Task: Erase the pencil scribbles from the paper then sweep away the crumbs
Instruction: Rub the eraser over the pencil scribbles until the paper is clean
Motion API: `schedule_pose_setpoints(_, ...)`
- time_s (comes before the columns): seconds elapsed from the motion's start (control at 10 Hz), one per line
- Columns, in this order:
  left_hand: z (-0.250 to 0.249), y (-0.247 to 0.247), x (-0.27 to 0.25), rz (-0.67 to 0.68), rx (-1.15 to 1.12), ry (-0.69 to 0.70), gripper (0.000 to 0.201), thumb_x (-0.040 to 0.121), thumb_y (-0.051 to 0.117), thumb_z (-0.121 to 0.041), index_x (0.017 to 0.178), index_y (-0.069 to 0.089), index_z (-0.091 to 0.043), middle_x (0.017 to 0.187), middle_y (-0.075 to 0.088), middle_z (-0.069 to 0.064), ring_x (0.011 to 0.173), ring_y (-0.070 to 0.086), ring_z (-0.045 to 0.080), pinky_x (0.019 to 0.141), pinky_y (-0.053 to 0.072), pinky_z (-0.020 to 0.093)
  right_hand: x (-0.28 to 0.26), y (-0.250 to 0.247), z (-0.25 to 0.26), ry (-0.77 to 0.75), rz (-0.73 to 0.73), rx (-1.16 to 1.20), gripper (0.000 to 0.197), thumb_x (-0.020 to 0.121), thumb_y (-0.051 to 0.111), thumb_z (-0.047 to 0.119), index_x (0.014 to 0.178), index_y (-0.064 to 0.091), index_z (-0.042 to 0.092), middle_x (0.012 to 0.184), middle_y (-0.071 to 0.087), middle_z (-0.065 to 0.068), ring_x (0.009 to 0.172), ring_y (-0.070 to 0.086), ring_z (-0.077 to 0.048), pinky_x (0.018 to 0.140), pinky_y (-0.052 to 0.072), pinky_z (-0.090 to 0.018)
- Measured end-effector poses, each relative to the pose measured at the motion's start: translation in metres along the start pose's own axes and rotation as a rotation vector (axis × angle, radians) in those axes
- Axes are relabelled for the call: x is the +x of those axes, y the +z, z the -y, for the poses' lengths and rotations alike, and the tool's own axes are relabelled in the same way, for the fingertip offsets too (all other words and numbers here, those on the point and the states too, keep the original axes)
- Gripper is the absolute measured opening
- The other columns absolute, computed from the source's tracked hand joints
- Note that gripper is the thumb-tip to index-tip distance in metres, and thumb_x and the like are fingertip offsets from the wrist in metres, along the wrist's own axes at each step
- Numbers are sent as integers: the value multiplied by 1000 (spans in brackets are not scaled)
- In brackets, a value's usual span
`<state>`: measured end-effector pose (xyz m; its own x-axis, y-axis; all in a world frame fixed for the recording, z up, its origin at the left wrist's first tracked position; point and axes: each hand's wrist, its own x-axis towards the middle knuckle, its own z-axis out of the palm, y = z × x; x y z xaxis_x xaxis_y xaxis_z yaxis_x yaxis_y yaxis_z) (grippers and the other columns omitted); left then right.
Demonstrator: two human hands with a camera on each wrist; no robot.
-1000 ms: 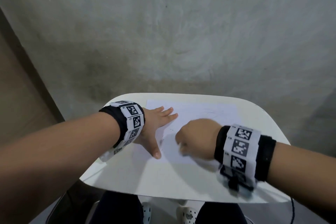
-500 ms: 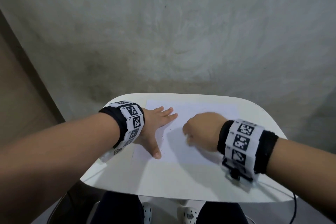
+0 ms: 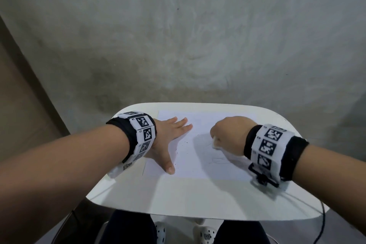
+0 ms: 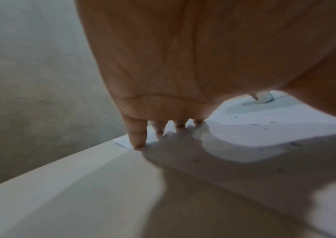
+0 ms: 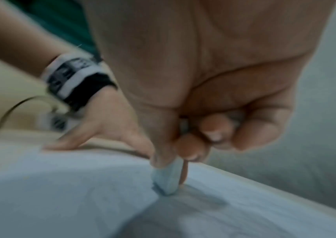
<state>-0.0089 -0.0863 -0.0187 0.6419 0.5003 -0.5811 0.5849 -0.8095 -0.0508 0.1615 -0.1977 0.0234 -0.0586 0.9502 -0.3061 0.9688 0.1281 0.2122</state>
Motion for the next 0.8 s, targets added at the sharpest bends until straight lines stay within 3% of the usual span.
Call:
schedule_pose_setpoints(0.1, 0, 1, 1, 0, 10, -2, 142, 54, 76, -72, 143, -29, -40, 152, -34, -17, 144, -25, 10, 118, 6, 55, -12, 10, 22, -152, 39, 11, 9, 87, 54, 20, 82, 61, 18, 79, 60, -1, 74, 48, -24, 59, 34, -28)
schedule_pose_setpoints(0.2, -1, -1, 0, 1, 3, 1, 141, 55, 77, -71, 144, -28, -39, 152, -34, -18, 144, -25, 10, 118, 7, 56, -8, 7, 10, -29, -14, 25, 12, 85, 52, 20, 73, 53, 19, 73, 55, 1, 76, 51, -26, 60, 35, -28)
schedule_pose_setpoints(0.4, 0, -1, 0, 1, -3, 5, 141, 54, 76, -71, 144, -28, -39, 152, -34, -18, 144, -26, 10, 118, 6, 56, -12, 16, 14, -81, 13, 40, 11, 86, 54, 20, 80, 61, 15, 87, 68, -1, 84, 60, -27, 66, 40, -31)
schedule_pose_setpoints(0.5, 0, -1, 0, -1, -3, -3, 142, 53, 76, -72, 144, -28, -40, 152, -34, -19, 144, -25, 9, 117, 8, 58, -9, 10, -4, 39, -53, 31, 17, 82, 54, 15, 66, 49, 18, 69, 54, 1, 74, 52, -28, 61, 37, -29)
schedule_pose_setpoints(0.6, -1, -1, -1, 9, -3, -1, 141, 54, 76, -71, 144, -28, -40, 152, -35, -19, 143, -26, 9, 117, 6, 57, -15, 17, 14, -91, -15, 30, 11, 86, 56, 17, 76, 59, 19, 80, 64, 3, 80, 57, -25, 62, 38, -28)
schedule_pose_setpoints(0.8, 0, -1, -1, 7, -2, -1, 142, 54, 76, -72, 144, -29, -39, 152, -34, -19, 143, -26, 9, 117, 6, 56, -11, 6, -7, 55, -9, 19, 13, 85, 53, 18, 73, 52, 18, 70, 53, 1, 73, 50, -26, 58, 35, -27)
